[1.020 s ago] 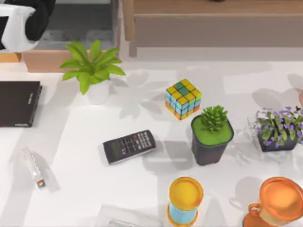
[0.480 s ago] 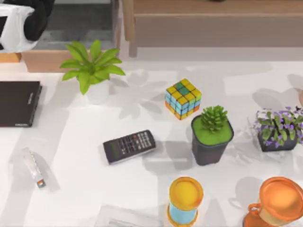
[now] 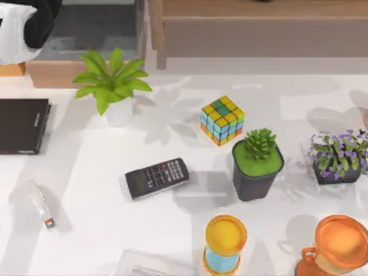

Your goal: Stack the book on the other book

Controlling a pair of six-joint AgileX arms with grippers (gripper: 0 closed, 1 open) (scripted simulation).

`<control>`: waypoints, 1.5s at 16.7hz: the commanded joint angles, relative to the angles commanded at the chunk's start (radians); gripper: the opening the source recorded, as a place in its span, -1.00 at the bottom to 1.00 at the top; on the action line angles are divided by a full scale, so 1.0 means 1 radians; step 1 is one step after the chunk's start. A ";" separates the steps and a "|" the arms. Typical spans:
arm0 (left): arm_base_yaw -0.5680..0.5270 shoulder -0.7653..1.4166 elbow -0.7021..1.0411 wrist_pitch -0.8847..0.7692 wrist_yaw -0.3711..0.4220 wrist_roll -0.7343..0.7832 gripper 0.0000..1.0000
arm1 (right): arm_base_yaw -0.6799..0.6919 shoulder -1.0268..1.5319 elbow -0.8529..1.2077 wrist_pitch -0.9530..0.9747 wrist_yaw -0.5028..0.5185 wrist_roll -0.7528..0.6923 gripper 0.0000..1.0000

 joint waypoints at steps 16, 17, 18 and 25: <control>0.347 -0.559 -0.678 0.133 0.471 1.162 -1.00 | 0.000 0.000 0.000 0.000 0.000 0.000 1.00; 0.379 -0.559 -0.718 0.120 0.488 1.249 -1.00 | 0.000 0.000 0.000 0.000 0.000 0.000 1.00; 0.409 -0.551 -0.754 0.104 0.501 1.332 -1.00 | 0.000 0.000 0.000 0.000 0.000 0.000 1.00; 0.524 -0.323 -0.834 -0.011 0.491 1.726 -1.00 | 0.000 0.000 0.000 0.000 0.000 0.000 1.00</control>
